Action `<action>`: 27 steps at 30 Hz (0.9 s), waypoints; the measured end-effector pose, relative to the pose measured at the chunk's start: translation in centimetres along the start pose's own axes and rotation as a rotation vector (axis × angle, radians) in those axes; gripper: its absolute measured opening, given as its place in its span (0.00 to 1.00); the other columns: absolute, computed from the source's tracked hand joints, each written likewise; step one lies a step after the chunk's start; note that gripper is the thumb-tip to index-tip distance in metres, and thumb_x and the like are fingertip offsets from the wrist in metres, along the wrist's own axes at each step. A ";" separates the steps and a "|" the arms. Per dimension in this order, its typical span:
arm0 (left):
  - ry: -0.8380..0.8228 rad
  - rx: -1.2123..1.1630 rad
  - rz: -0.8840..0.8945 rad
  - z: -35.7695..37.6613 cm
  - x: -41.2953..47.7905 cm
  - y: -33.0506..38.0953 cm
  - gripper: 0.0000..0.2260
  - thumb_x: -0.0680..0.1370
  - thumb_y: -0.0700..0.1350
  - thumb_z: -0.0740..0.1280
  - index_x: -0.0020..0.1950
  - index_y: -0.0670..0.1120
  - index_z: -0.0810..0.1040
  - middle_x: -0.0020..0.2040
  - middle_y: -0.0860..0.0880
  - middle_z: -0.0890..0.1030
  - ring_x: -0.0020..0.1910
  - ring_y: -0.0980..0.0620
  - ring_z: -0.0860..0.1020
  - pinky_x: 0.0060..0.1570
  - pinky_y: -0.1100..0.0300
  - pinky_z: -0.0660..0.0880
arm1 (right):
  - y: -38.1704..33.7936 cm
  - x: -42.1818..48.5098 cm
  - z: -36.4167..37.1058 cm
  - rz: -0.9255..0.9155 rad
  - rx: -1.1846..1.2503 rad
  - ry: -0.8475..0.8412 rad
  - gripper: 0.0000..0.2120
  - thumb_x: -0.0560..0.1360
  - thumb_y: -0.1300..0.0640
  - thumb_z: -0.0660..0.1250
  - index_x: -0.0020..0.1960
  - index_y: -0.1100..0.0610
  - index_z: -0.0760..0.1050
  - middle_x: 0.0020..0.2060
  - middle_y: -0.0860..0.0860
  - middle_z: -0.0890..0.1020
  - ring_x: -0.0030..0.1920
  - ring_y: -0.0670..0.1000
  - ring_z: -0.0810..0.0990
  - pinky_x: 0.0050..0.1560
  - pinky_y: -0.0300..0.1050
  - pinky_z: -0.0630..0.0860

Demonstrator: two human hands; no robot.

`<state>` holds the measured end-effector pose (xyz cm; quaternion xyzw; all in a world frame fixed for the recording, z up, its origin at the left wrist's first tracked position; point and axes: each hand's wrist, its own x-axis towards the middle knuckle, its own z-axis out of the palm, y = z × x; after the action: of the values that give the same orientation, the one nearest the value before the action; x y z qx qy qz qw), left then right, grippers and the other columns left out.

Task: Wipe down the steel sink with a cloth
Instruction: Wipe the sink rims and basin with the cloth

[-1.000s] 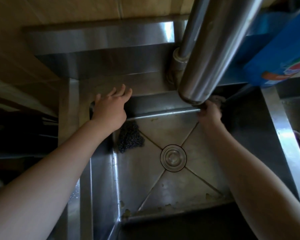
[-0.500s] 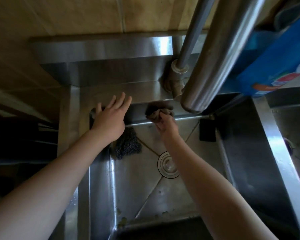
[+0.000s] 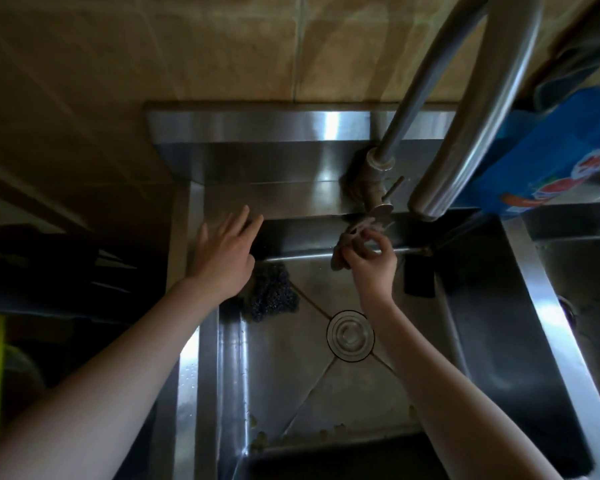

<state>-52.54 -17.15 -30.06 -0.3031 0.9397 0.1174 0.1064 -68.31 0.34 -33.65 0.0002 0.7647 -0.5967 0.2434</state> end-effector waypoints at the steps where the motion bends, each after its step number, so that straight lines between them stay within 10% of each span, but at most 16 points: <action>1: 0.010 -0.001 -0.004 0.0 -0.4 -0.4 0.29 0.79 0.46 0.58 0.77 0.54 0.48 0.78 0.50 0.46 0.76 0.49 0.50 0.69 0.42 0.52 | -0.2 -0.6 0.8 -0.029 -0.022 -0.008 0.21 0.70 0.66 0.72 0.59 0.51 0.74 0.48 0.52 0.83 0.47 0.45 0.83 0.47 0.38 0.80; 18: 0.089 -0.119 0.009 -1.2 -4.3 -5.4 0.26 0.80 0.46 0.57 0.76 0.55 0.53 0.78 0.51 0.46 0.76 0.49 0.51 0.71 0.41 0.48 | -5.6 -0.4 7.2 -0.358 -0.668 0.066 0.23 0.71 0.56 0.68 0.66 0.53 0.75 0.55 0.54 0.83 0.53 0.54 0.81 0.54 0.43 0.75; 27: 0.138 -0.146 -0.006 -1.1 -5.1 -7.0 0.23 0.79 0.45 0.57 0.74 0.53 0.59 0.78 0.50 0.51 0.76 0.51 0.50 0.69 0.41 0.50 | -5.7 -2.2 15.4 -0.560 -0.890 -0.343 0.21 0.70 0.54 0.69 0.63 0.52 0.77 0.56 0.54 0.82 0.53 0.57 0.81 0.52 0.44 0.75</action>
<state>-44.46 -20.21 -28.76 -0.3201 0.9329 0.1639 0.0194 -62.30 -14.75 -30.21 -0.4033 0.8632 -0.2494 0.1734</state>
